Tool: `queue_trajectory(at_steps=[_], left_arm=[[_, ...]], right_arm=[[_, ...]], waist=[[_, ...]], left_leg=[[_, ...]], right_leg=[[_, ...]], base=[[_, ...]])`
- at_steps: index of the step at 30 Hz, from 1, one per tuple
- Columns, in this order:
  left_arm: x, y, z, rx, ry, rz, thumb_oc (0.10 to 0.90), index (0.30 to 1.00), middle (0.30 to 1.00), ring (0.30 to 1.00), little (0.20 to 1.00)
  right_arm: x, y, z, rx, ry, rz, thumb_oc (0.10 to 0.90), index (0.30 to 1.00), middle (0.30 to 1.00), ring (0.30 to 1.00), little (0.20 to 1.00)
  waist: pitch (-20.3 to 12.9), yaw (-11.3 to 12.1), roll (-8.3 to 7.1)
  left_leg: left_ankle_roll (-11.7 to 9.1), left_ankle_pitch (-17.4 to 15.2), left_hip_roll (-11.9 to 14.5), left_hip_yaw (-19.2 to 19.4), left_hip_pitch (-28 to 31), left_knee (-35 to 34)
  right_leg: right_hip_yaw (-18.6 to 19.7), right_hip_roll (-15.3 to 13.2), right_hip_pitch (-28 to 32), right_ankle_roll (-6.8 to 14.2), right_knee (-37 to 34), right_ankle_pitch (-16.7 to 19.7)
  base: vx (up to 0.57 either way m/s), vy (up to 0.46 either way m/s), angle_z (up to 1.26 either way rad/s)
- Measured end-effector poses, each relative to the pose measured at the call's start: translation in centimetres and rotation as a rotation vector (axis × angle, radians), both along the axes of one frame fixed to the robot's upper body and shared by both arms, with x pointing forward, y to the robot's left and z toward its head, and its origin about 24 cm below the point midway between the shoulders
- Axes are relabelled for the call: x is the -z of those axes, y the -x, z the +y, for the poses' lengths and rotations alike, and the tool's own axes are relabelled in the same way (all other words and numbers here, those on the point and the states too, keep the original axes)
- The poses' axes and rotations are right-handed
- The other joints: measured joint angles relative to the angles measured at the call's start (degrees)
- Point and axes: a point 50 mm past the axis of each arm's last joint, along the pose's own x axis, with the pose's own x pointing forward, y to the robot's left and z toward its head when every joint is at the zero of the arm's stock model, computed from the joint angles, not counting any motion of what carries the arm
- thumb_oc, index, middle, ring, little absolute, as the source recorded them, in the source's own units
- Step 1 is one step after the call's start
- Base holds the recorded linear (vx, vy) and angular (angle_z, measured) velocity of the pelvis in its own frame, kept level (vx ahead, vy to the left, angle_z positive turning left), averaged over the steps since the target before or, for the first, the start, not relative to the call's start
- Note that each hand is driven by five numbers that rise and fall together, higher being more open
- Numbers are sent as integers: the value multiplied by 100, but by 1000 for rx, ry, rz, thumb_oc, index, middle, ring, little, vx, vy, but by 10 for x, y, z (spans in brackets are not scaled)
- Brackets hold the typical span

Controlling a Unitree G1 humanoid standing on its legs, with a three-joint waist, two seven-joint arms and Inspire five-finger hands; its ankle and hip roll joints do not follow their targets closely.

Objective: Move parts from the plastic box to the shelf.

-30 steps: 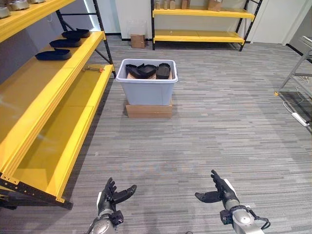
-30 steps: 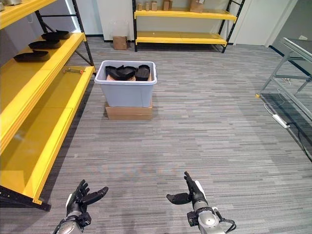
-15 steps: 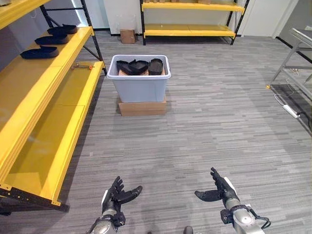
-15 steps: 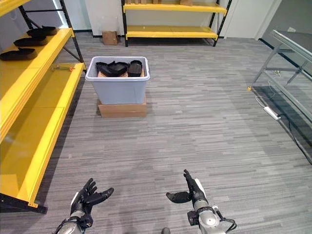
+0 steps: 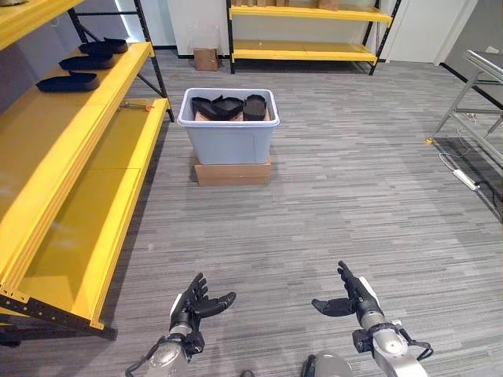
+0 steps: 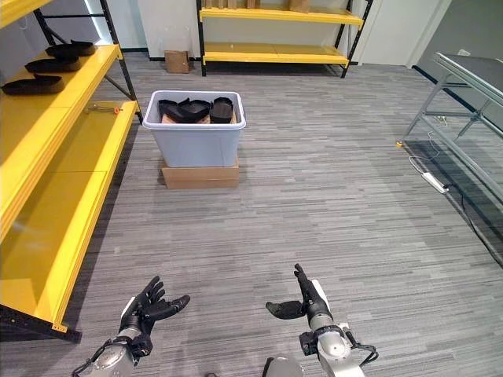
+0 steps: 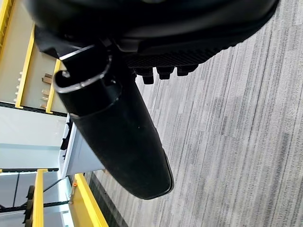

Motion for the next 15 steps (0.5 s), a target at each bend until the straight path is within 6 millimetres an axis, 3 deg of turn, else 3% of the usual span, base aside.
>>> queue_trajectory(at_steps=[3,4,5,8,10,12,14,15], left_arm=[[2,1,-5,1,26,13,900,1000,1000,1000,1000],[3,1,-7,14,29,21,900,1000,1000,1000,1000],[4,1,-8,20,31,26,900,1000,1000,1000,1000],[5,3,-13,52,45,35,900,1000,1000,1000,1000],[11,13,-16,44,106,70,900,1000,1000,1000,1000],[13,14,-22,96,103,80,900,1000,1000,1000,1000],[7,9,-28,192,47,50,900,1000,1000,1000,1000],[3,4,-31,240,12,28,900,1000,1000,1000,1000]], right_arm=[[-2,-1,1,0,0,-10,900,1000,1000,1000,1000],[-1,0,0,3,1,-7,900,1000,1000,1000,1000],[0,2,-1,7,1,-2,900,1000,1000,1000,1000],[5,11,-4,28,5,23,900,1000,1000,1000,1000],[11,22,-7,44,27,56,900,1000,1000,1000,1000],[11,21,-11,28,91,55,900,1000,1000,1000,1000],[9,15,-13,1,144,44,900,1000,1000,1000,1000],[6,10,-15,-2,155,30,900,1000,1000,1000,1000]], waist=[[65,-87,-121],[102,-103,-164],[118,-119,-184],[165,-252,-262],[184,-246,-294],[183,-290,-100],[170,-258,-67],[163,-258,-56]], left_leg=[[27,-122,-81,-60,72,9],[-13,-192,-95,-93,149,15],[-13,-203,-99,-114,192,16],[-121,-365,-93,-420,378,22],[-416,-650,-11,-616,669,55],[-423,-815,237,-682,642,281],[-456,-841,457,-566,674,514],[-462,-861,553,-486,685,592]], right_leg=[[-241,-6,-158,45,-908,196],[-252,-10,-247,156,-1345,398],[-270,-28,-251,137,-1601,531],[-70,-92,-243,260,-2452,917],[29,-100,10,179,-2520,994],[7,115,4,161,-2246,1003],[-16,292,-13,-50,-1960,1063],[-54,355,-31,-269,-1783,921]], base=[[314,-127,6],[254,-158,11],[360,-171,25],[343,-182,49],[342,-212,43],[373,-190,38],[404,-136,20],[333,-93,5]])
